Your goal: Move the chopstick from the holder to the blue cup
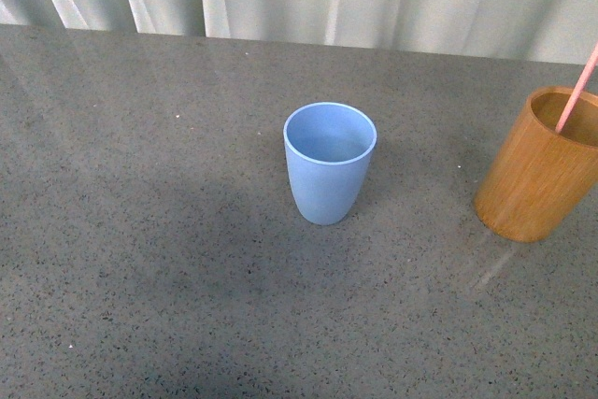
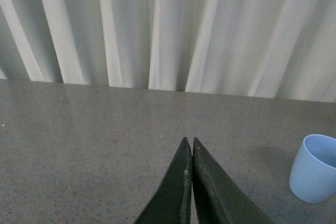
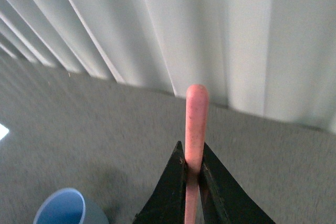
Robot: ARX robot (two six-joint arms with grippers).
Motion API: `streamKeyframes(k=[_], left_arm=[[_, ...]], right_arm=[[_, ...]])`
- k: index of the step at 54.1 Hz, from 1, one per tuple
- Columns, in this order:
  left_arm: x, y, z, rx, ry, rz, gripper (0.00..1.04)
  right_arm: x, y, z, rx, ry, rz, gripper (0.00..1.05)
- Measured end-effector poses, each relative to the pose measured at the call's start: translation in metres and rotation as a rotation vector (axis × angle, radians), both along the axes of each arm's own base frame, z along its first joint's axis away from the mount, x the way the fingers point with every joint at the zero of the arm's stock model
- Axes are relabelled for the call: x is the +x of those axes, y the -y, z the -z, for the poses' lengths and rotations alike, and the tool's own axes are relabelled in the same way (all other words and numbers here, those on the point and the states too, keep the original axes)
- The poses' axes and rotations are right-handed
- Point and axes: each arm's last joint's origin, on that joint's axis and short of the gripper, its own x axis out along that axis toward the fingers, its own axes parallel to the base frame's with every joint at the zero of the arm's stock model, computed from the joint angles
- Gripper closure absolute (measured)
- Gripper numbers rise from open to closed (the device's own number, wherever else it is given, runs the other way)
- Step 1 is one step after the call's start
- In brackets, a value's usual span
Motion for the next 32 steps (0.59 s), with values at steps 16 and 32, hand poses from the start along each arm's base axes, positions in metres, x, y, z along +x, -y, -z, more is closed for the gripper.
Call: streamKeyframes(k=[16, 32], left_arm=[[0.0, 0.0, 0.0, 0.0, 0.0, 0.0, 0.96], [0.0, 0.0, 0.0, 0.0, 0.0, 0.0, 0.42]], right_arm=[[-0.005, -0.104, -0.016, 0.089, 0.088, -0.03, 1.02], [0.022, -0.162, 0.039, 0.093, -0.043, -0.041, 1.02]])
